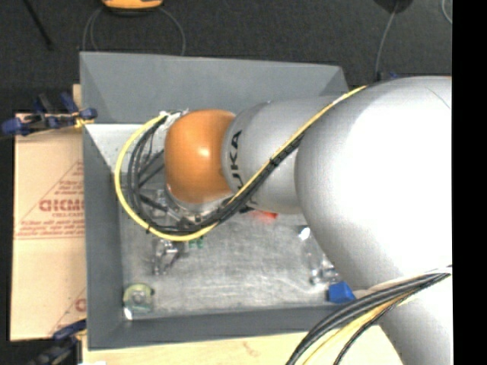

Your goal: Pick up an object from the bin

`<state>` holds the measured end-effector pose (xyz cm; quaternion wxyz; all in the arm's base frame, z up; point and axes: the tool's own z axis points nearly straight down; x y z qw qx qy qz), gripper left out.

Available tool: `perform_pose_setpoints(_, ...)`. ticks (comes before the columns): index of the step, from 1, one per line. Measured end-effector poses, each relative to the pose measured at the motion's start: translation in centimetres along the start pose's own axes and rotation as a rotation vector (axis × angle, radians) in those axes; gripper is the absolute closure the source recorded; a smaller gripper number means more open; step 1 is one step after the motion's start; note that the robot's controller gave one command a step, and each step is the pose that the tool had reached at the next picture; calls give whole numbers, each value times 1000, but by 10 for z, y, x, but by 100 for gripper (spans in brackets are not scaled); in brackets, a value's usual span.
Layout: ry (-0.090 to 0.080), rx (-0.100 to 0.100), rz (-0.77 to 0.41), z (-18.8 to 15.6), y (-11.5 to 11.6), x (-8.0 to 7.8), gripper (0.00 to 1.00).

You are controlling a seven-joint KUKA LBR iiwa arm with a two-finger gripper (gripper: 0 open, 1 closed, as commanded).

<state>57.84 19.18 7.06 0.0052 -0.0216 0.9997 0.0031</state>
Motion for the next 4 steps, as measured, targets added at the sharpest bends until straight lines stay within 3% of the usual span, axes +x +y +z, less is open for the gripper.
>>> perform_pose_setpoints(1, -6, 2, -43, -5, -62, 24, 0)
perform_pose_setpoints(2, -1, 4, 42, -4, -26, 37, 0)
perform_pose_setpoints(3, -4, 0, 46, -5, -25, 36, 100)
perform_pose_setpoints(4, -1, 2, 45, -142, -34, 20, 100)
